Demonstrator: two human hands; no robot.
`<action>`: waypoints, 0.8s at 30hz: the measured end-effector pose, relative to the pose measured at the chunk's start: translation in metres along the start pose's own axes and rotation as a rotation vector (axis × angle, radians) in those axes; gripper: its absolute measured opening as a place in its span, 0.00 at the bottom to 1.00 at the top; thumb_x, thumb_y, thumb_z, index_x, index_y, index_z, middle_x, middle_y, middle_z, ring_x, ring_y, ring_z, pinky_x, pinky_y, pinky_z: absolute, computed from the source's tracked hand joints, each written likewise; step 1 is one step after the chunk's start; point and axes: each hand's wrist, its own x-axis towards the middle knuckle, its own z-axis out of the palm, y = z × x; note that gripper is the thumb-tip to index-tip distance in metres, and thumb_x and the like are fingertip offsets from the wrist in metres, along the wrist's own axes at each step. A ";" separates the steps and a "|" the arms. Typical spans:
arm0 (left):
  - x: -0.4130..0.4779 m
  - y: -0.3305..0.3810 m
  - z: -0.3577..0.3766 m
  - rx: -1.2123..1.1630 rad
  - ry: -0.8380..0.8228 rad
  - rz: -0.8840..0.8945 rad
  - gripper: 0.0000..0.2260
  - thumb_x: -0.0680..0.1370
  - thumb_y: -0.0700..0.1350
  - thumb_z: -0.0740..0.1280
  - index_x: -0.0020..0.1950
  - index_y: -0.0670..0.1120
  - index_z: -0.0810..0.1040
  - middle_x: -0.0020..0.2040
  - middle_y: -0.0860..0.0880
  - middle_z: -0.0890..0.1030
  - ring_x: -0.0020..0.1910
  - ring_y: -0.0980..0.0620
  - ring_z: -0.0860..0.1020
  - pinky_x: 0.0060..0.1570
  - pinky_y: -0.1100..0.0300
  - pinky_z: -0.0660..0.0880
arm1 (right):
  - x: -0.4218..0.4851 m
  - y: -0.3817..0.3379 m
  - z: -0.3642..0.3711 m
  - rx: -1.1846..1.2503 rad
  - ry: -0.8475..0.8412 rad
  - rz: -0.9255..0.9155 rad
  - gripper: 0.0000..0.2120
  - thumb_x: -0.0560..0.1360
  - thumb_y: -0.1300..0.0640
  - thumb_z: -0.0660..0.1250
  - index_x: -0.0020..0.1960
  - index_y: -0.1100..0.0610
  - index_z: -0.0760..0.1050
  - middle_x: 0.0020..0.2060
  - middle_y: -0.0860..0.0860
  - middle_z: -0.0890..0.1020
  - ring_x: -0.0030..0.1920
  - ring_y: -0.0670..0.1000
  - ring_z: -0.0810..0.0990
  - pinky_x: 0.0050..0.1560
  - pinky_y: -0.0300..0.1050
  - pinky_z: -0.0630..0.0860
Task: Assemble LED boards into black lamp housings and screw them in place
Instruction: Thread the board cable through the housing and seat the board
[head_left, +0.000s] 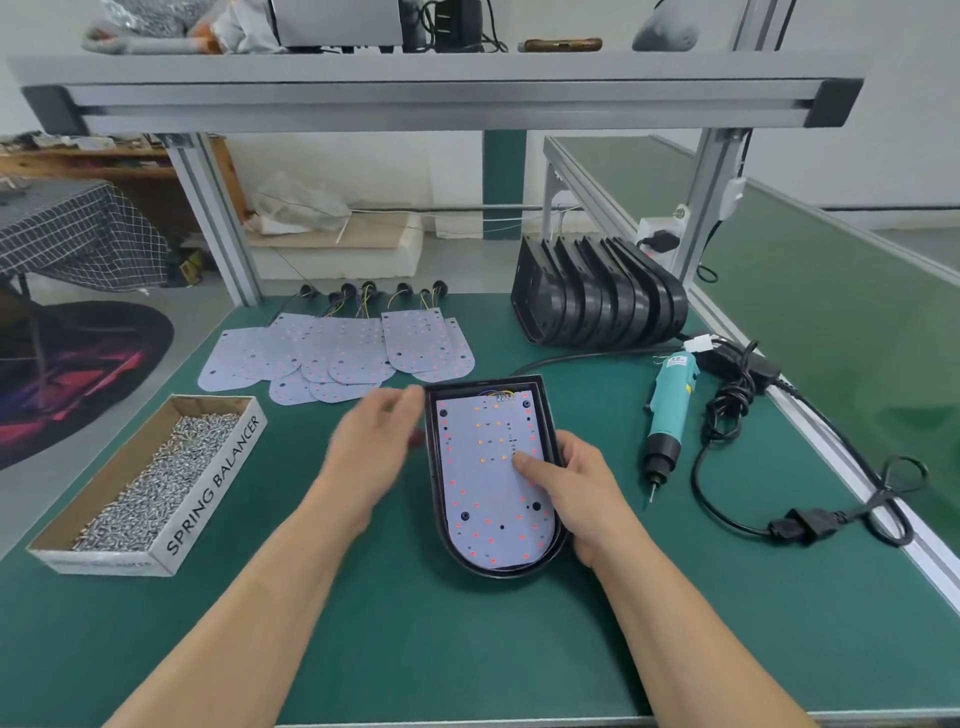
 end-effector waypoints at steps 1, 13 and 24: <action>0.005 0.000 -0.015 0.037 0.081 0.014 0.10 0.81 0.58 0.63 0.48 0.53 0.78 0.45 0.52 0.84 0.46 0.51 0.80 0.53 0.52 0.75 | 0.001 0.001 0.000 0.001 0.004 0.001 0.06 0.77 0.65 0.70 0.53 0.58 0.80 0.47 0.53 0.87 0.46 0.52 0.86 0.48 0.48 0.82; 0.007 0.043 -0.053 0.345 -0.043 0.342 0.08 0.76 0.53 0.72 0.54 0.58 0.83 0.50 0.60 0.84 0.52 0.57 0.80 0.55 0.58 0.73 | 0.001 0.004 0.004 -0.003 -0.008 -0.014 0.05 0.80 0.61 0.69 0.52 0.62 0.80 0.51 0.60 0.85 0.45 0.54 0.82 0.57 0.60 0.79; 0.040 0.095 0.039 0.879 -0.633 0.385 0.16 0.82 0.49 0.64 0.37 0.42 0.67 0.33 0.47 0.65 0.32 0.50 0.62 0.34 0.55 0.59 | -0.002 0.002 0.005 -0.018 -0.025 -0.052 0.08 0.79 0.59 0.69 0.52 0.65 0.77 0.42 0.54 0.80 0.43 0.51 0.77 0.49 0.50 0.74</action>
